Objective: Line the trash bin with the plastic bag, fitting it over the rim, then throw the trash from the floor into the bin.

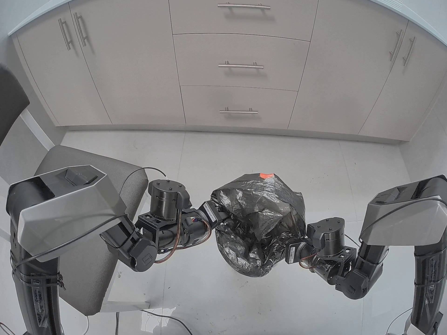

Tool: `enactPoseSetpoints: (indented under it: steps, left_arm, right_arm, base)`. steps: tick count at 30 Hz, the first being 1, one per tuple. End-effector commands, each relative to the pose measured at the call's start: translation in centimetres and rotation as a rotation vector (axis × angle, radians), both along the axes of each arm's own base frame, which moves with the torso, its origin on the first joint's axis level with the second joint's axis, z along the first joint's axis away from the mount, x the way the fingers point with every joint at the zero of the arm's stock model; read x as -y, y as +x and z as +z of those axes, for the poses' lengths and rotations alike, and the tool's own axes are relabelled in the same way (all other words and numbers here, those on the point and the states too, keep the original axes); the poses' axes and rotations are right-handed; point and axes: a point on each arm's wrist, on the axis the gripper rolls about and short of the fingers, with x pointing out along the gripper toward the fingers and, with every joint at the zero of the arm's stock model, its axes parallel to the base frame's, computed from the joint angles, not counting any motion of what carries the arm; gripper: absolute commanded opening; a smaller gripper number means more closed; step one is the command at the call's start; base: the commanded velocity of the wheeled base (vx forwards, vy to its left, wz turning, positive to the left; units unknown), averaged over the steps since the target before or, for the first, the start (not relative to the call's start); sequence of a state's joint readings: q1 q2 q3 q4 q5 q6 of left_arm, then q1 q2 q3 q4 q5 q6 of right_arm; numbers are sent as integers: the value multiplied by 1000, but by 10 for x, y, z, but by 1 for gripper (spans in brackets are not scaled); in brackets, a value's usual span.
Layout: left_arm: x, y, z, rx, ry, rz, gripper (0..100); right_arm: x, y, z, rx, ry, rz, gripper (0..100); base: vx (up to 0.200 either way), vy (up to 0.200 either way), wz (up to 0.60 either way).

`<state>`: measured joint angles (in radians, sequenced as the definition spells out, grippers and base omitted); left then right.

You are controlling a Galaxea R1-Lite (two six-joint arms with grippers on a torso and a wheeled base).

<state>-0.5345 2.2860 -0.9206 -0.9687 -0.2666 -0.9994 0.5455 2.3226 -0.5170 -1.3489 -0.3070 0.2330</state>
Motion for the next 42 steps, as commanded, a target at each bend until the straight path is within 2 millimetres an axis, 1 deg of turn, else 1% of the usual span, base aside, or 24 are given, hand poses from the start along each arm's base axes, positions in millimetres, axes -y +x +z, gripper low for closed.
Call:
enactPoseSetpoints:
  steps: [1,5,12,17,22,28,33,42]
  left_arm:
    - [0,2,-6,-3,23,-3,0]
    - [0,2,-7,10,41,0,0]
    - [1,5,-21,52,143,53,0]
    - [2,4,-22,53,151,51,0]
    - [2,5,-26,26,171,47,0]
    - [3,5,-30,25,208,35,0]
    - [2,7,-41,41,269,61,0]
    - [3,8,-46,51,300,62,0]
  right_arm:
    - [2,0,-11,-30,-22,-2,0]
    - [2,-1,-16,-42,-31,2,0]
    - [2,-3,-18,-55,-34,19,0]
    - [4,-9,-21,-73,-80,49,0]
    - [4,-14,-23,-95,-87,82,0]
    - [4,-14,-26,-103,-104,90,0]
    - [5,-15,-33,-118,-129,99,0]
    - [5,-17,-38,-132,-145,105,0]
  base:
    - [0,0,0]
    - [0,0,0]
    - [0,0,0]
    - [0,0,0]
    - [0,0,0]
    - [0,0,0]
    - [0,0,0]
    - [0,0,0]
